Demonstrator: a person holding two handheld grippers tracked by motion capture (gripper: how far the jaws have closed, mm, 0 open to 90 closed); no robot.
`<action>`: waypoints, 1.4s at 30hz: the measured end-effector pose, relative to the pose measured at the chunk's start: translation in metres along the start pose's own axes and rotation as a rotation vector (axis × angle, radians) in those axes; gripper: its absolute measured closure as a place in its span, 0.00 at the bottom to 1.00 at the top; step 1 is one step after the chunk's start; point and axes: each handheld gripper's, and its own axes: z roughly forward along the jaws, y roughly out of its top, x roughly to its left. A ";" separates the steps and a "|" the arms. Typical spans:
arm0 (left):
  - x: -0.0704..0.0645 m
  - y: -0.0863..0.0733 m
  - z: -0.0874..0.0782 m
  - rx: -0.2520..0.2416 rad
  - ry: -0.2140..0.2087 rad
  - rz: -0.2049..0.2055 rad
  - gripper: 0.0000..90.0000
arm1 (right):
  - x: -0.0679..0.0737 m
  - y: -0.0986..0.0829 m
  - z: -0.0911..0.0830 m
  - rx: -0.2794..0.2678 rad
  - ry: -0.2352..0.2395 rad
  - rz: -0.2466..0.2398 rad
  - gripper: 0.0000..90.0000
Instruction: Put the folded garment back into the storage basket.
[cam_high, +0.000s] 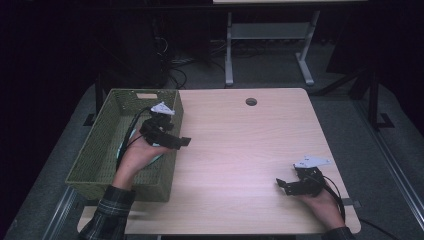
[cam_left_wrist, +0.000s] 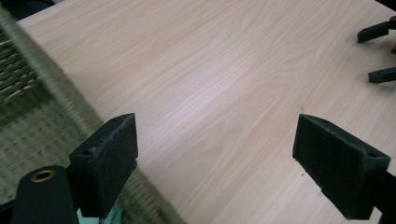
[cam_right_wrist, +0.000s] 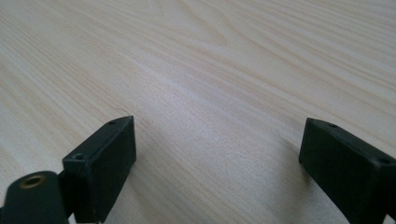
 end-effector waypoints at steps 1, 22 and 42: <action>-0.004 0.001 0.002 0.003 -0.005 0.008 0.15 | 0.000 0.000 0.000 0.000 0.000 0.000 0.11; -0.056 0.007 0.046 -0.044 -0.067 0.094 0.15 | 0.000 0.000 0.000 0.000 0.000 -0.001 0.11; -0.082 -0.023 0.093 -0.054 -0.090 0.130 0.15 | 0.000 0.000 0.000 0.001 0.000 0.001 0.11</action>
